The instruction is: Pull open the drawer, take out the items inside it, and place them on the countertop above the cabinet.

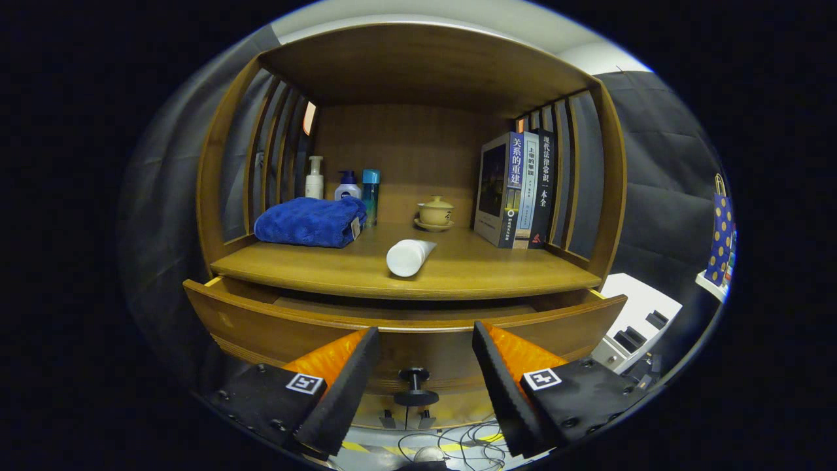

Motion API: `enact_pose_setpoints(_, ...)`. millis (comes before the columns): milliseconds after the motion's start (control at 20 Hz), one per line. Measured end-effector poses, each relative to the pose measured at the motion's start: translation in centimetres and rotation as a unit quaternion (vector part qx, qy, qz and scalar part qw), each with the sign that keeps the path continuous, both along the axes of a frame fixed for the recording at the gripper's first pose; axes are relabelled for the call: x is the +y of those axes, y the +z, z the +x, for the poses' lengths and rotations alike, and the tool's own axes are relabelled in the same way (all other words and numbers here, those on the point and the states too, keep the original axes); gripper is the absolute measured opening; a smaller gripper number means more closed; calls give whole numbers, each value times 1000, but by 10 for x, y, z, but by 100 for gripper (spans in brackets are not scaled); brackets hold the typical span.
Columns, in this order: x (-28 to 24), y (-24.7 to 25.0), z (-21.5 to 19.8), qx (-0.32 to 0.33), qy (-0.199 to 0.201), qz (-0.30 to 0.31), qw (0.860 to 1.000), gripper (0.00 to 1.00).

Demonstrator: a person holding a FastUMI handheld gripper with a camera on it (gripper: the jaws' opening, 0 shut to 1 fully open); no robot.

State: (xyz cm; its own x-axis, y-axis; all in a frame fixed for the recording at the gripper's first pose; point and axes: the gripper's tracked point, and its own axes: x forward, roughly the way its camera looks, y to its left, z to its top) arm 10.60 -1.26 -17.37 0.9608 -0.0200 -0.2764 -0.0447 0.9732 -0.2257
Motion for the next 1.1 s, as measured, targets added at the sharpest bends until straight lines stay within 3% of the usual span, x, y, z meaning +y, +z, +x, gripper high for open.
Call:
enact_pose_setpoints(550, 12, -4, 41, 2, -15, -31, 999, 94)
enact_pose_setpoints(700, 11, -5, 40, -1, -14, -37, 999, 92)
enact_pose_setpoints(900, 19, -11, 26, 31, -3, 2, 1000, 99)
enact_pose_setpoints(1100, 18, 20, 14, 11, 10, -5, 1000, 99)
